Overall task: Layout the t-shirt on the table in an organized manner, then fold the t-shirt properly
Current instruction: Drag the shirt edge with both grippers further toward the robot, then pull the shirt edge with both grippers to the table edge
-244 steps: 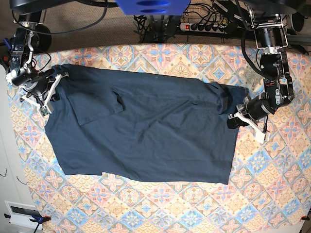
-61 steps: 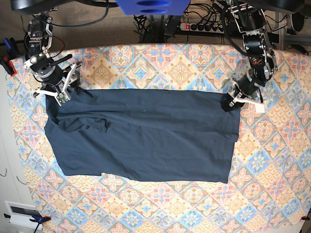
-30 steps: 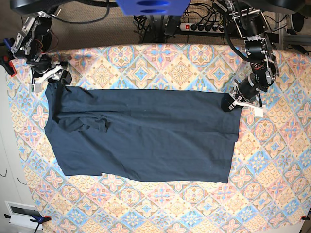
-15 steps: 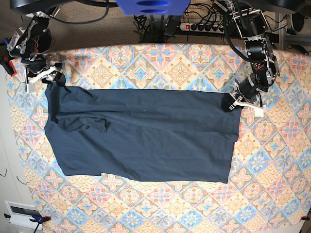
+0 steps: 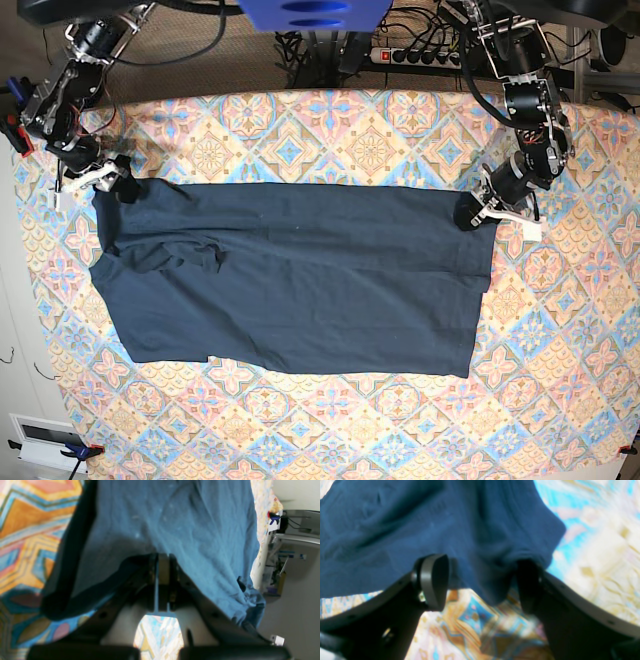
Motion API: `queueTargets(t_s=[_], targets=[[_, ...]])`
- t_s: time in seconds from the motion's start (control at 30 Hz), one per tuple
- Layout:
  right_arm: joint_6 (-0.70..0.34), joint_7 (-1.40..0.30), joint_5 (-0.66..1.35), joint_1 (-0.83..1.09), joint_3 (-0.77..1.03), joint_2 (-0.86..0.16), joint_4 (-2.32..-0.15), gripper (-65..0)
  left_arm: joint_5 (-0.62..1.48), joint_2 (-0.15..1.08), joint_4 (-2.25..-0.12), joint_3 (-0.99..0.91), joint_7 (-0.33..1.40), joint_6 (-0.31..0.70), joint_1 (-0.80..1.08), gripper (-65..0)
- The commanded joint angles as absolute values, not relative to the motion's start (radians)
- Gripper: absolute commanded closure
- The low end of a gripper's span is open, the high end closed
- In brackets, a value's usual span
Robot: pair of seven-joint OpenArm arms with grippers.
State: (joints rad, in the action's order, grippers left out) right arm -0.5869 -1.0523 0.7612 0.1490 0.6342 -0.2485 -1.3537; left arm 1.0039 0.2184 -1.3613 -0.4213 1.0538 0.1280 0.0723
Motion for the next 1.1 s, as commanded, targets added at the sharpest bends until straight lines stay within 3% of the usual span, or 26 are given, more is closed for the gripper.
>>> queueTargets(t_s=[0.0, 0.13, 0.3, 0.43, 0.9, 1.07], targets=[[-0.588, -1.053, 0.766, 0.137, 0.641, -0.268, -1.363, -41.5, 1.027, 0.229, -1.379, -0.424, 1.049, 0.139, 0.062, 0.0], [-0.588, -1.052, 0.763, 0.091, 0.641, -0.268, -1.356, -35.2, 1.027, 0.229, -1.379, -0.424, 1.049, 0.139, 0.062, 0.0], [-0.588, -1.047, 0.762, 0.050, 0.644, -0.275, -1.276, -11.3, 1.027, 0.236, -1.379, -0.424, 1.049, 0.140, 0.064, 0.0], [-0.588, -1.032, 0.762, 0.053, 0.690, -0.277, -1.270, 0.0, 1.029, 0.266, -1.380, -0.424, 1.049, 0.142, 0.081, 0.0], [-0.588, -1.036, 0.760, 0.186, 0.716, -0.295, -1.360, 0.0, 1.086, 0.326, -1.420, -0.424, 1.050, 0.143, 0.142, 0.0], [-0.588, -1.036, 0.760, 0.186, 0.716, -0.294, -1.360, 0.0, 1.139, 0.298, -1.420, -0.421, 1.150, 0.143, 0.140, -1.6]])
